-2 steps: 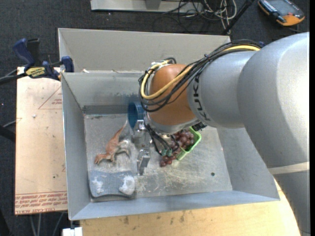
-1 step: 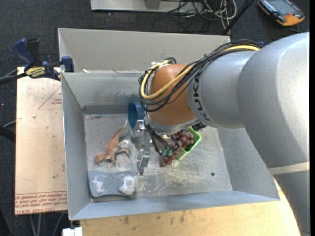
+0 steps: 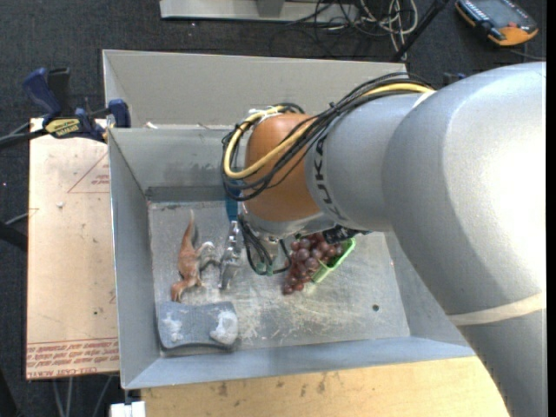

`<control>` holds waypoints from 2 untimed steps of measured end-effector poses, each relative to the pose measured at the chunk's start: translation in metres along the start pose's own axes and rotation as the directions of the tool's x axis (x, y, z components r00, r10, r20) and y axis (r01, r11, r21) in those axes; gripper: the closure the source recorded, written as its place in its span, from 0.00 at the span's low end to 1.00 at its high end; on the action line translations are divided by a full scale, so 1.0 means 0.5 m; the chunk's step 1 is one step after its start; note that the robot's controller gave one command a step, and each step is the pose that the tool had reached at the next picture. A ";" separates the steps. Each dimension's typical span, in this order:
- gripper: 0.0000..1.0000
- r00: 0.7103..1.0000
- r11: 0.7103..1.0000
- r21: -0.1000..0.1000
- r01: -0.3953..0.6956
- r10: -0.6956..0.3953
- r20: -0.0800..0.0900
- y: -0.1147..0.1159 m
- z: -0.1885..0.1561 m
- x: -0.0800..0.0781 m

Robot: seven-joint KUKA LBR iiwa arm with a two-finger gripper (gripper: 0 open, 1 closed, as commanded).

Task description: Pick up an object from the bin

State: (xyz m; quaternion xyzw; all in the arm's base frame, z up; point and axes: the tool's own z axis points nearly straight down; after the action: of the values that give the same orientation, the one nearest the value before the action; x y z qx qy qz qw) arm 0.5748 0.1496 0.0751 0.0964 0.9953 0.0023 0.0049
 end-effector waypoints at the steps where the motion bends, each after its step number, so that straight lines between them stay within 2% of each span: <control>1: 1.00 1.000 1.000 0.000 0.000 0.000 0.000 0.000 0.000 0.000; 2: 1.00 1.000 1.000 0.007 -0.001 0.001 -0.014 0.006 -0.072 -0.003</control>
Offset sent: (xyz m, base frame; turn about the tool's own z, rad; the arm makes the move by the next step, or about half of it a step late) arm 0.0122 0.0083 0.1008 0.0035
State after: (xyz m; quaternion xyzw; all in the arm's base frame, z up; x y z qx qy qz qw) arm 0.5764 0.1521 0.1111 0.0968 0.9953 -0.0004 -0.0024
